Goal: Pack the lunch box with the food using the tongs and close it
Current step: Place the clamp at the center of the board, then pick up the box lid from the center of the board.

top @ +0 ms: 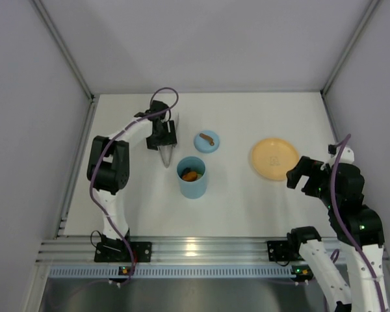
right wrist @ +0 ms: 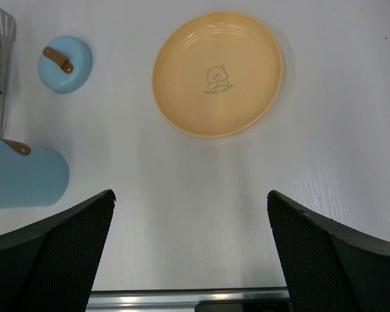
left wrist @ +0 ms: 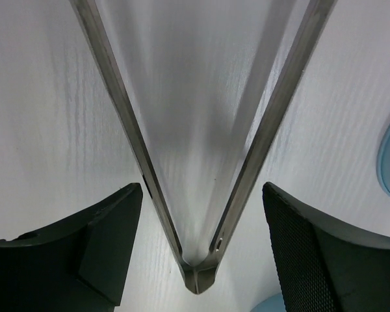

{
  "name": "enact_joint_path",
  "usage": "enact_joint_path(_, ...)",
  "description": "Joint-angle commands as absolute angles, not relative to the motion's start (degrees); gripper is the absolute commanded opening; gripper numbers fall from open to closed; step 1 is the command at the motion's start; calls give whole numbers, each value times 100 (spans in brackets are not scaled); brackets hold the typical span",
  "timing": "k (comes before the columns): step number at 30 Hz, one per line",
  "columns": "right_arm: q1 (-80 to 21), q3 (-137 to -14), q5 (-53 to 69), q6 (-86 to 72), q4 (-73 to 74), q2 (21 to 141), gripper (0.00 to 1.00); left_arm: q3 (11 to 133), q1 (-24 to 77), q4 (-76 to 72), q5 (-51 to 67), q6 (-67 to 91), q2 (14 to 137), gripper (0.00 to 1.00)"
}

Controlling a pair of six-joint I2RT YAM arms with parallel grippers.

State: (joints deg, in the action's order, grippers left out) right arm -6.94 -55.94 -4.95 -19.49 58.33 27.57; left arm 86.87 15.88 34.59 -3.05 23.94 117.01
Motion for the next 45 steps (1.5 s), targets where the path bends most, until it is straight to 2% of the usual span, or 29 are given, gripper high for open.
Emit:
enact_joint_path(1,-633,-5906,-290,-1890,5344,3014,99,9087,1582,3612,-317,2408,11040,80)
enact_joint_path(10,-624,-5889,113,-2091,4791,3558,99,9571,1600,4104,-168,2443,9872,82)
enact_joint_path(12,-624,-5880,403,-2206,4415,3778,100,9484,1696,4113,-105,2391,9327,89)
enact_joint_path(15,-642,-5950,755,-2320,3713,4437,100,9204,1907,4210,-132,2312,8519,91)
enact_joint_path(21,-1247,-6661,608,-2162,2725,6431,99,7773,2065,3842,-53,2127,6700,91)
enact_joint_path(28,-2284,-8933,-193,-1890,2636,9477,99,6663,2074,3683,-53,1731,5162,91)
enact_joint_path(30,-2460,-9402,-246,-1828,2724,10017,95,6383,2074,3683,-35,1793,4897,91)
enact_joint_path(34,-2645,-10396,-177,-1670,2716,11194,74,6030,2074,3709,263,1758,4291,91)
enact_joint_path(36,-2742,-10677,-141,-1609,2838,11512,70,5872,2074,3718,307,1749,4106,91)
enact_joint_path(40,-2953,-11205,-193,-1415,3005,12136,55,5608,2074,3718,299,1758,3535,92)
enact_joint_path(45,-3164,-11233,-281,-1371,3129,12384,52,5283,2074,3718,404,1872,3200,92)
